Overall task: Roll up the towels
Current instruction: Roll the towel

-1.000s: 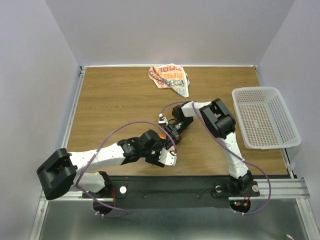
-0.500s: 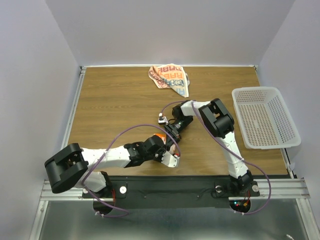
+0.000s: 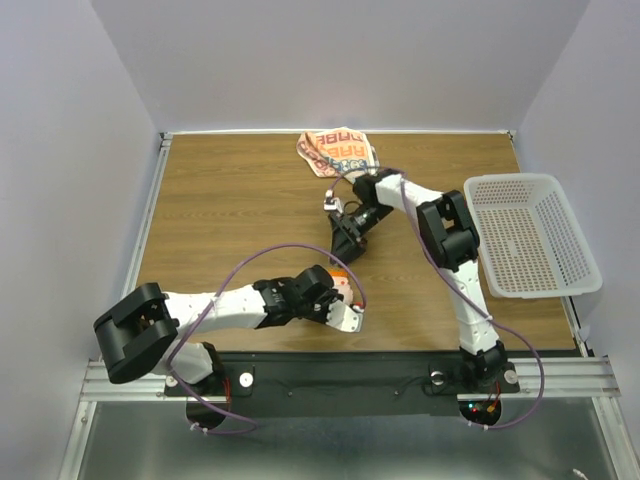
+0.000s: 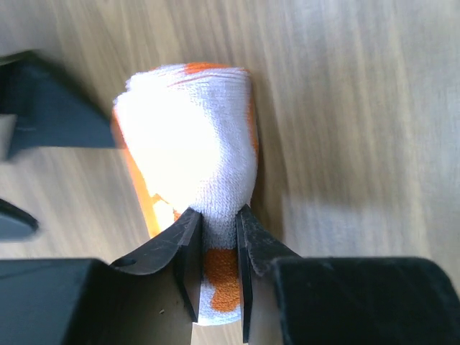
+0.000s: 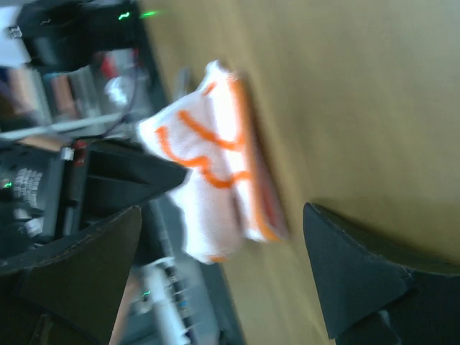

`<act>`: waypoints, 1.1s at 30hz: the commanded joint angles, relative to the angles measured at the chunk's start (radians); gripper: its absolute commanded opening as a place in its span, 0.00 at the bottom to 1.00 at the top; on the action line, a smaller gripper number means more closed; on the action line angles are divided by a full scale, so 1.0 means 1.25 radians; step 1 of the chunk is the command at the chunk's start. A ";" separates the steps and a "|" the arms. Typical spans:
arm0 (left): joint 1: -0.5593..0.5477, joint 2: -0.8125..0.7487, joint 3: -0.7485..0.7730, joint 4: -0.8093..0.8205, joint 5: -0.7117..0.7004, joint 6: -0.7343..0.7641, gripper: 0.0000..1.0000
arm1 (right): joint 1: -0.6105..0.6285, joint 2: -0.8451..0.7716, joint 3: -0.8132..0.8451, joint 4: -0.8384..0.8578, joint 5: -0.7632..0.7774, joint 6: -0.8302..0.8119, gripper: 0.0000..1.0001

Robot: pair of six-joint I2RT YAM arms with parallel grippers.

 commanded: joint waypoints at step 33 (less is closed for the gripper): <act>0.481 0.623 0.652 -0.747 0.574 0.228 0.33 | 0.117 -0.817 -0.544 0.485 0.698 -0.029 0.97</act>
